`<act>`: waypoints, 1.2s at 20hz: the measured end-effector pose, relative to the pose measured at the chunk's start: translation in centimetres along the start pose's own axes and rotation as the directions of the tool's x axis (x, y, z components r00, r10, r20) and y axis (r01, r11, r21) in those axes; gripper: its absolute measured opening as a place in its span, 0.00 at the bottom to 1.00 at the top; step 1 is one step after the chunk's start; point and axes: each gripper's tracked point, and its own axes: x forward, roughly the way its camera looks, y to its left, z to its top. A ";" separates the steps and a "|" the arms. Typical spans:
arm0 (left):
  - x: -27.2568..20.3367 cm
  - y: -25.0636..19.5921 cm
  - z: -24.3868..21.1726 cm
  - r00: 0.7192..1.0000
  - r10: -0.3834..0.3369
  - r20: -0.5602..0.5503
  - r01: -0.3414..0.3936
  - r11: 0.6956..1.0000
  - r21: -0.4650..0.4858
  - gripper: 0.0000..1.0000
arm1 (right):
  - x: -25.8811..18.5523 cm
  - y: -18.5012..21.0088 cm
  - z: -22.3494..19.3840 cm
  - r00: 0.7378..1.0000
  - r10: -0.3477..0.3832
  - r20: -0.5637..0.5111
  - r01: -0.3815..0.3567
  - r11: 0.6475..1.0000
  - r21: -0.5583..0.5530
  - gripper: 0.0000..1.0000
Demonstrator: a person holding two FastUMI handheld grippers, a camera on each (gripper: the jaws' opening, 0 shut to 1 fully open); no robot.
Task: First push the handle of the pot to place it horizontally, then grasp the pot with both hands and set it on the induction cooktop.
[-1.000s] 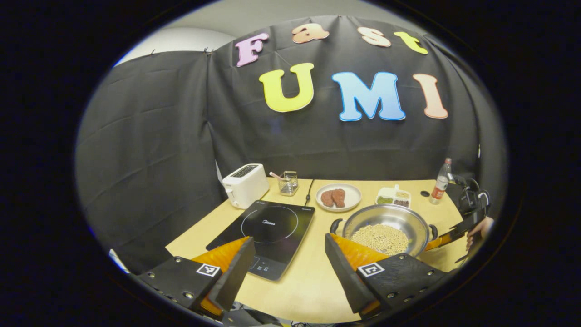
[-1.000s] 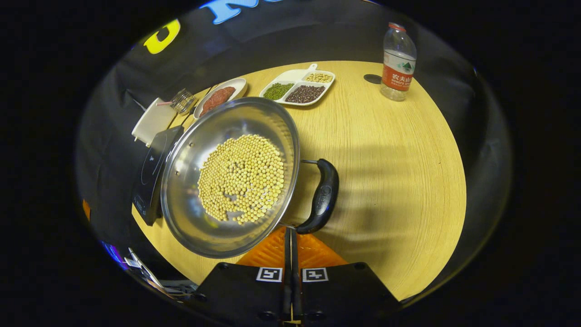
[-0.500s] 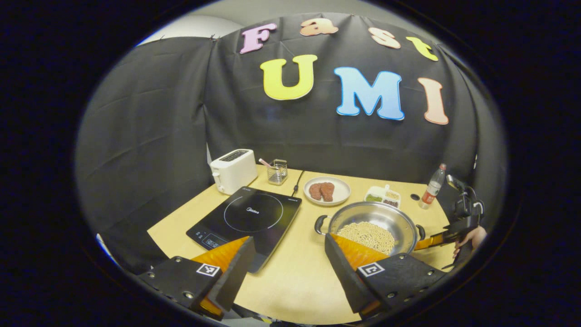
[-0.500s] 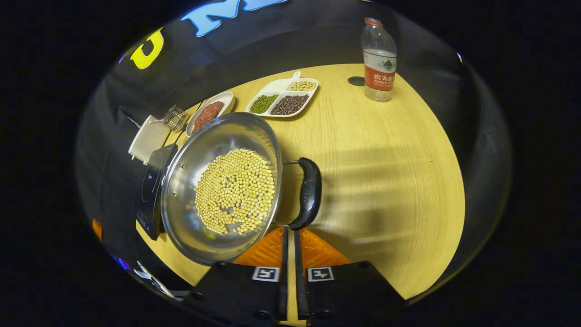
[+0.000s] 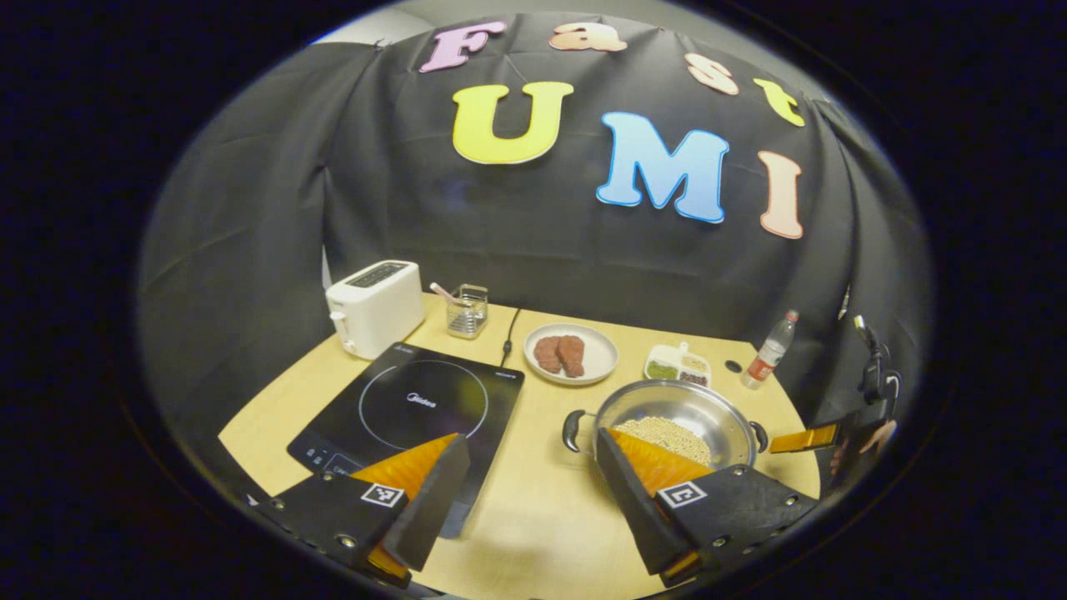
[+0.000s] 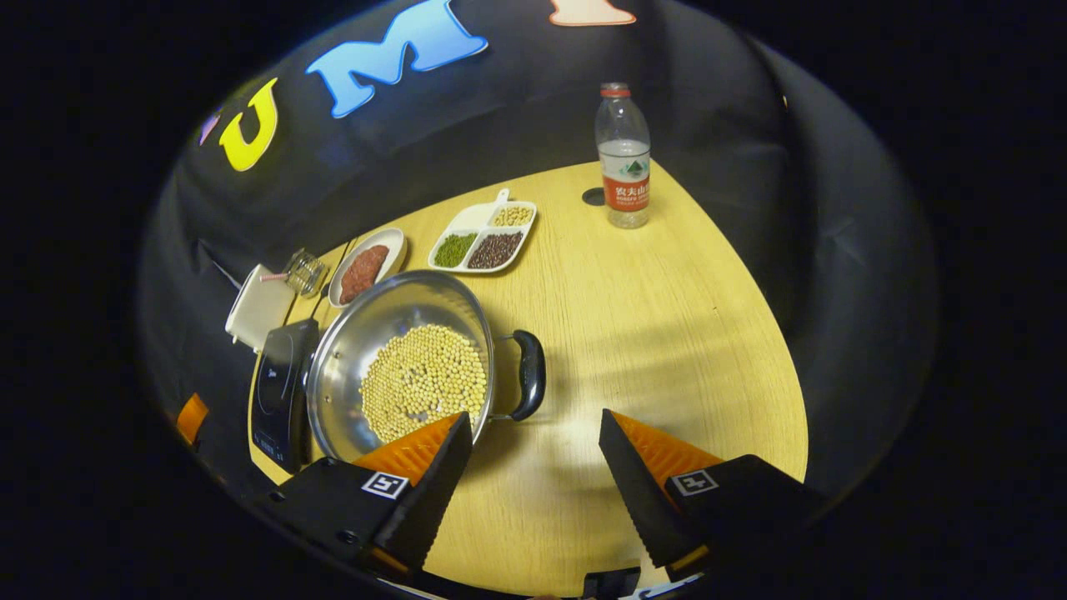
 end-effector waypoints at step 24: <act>22.4 -7.2 -10.3 0.855 -0.404 -0.323 0.403 0.912 -0.074 0.95 | 10.8 2.5 1.3 0.999 -0.009 0.053 0.004 0.995 0.104 0.98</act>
